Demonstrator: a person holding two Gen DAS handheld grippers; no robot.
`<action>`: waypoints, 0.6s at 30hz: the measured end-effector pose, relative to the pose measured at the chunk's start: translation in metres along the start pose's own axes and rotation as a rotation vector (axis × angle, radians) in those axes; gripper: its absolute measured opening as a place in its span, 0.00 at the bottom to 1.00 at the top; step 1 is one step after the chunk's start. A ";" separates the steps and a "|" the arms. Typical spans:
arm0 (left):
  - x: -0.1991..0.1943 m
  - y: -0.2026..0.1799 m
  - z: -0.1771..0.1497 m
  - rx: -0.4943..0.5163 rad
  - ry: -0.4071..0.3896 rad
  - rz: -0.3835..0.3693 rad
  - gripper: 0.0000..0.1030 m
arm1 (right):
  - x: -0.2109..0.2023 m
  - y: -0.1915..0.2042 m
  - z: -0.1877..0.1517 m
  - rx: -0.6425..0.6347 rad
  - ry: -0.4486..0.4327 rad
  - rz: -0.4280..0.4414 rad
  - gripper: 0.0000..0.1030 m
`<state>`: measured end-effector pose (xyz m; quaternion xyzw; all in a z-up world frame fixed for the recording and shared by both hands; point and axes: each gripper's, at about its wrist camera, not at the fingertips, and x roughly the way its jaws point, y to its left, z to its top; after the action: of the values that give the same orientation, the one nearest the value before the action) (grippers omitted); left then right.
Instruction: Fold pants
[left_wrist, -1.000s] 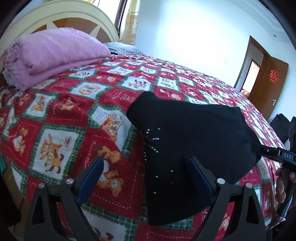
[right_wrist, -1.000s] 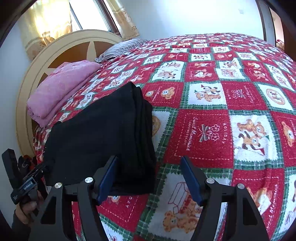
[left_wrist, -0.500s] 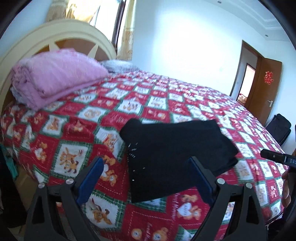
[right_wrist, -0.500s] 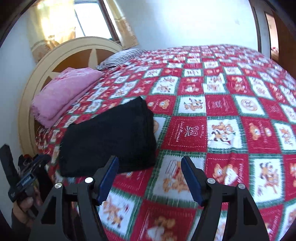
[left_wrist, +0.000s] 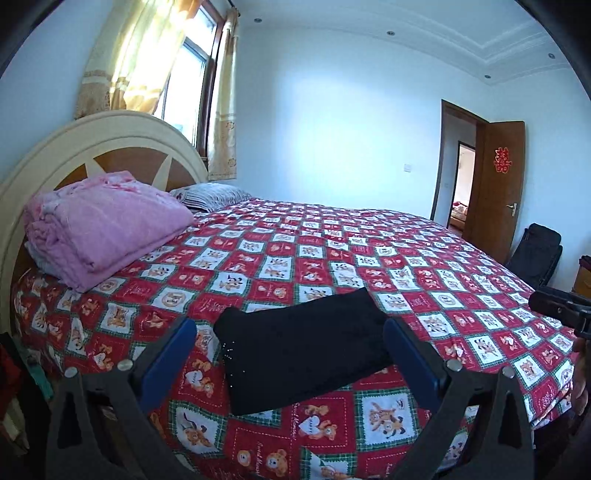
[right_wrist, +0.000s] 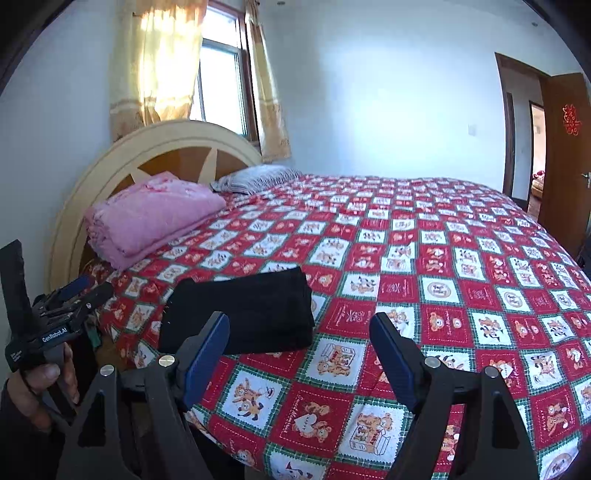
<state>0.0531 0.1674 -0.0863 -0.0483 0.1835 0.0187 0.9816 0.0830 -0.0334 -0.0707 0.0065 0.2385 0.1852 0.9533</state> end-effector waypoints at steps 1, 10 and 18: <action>-0.002 -0.002 0.000 0.004 -0.002 0.000 1.00 | -0.003 0.001 0.000 -0.007 -0.007 -0.007 0.77; -0.007 -0.008 -0.002 0.013 -0.007 0.000 1.00 | -0.011 0.006 0.001 -0.022 -0.039 -0.009 0.77; -0.008 -0.010 -0.003 0.017 -0.009 0.004 1.00 | -0.017 0.013 -0.001 -0.035 -0.058 0.001 0.77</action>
<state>0.0455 0.1574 -0.0857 -0.0392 0.1793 0.0194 0.9828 0.0645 -0.0274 -0.0624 -0.0049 0.2076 0.1896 0.9597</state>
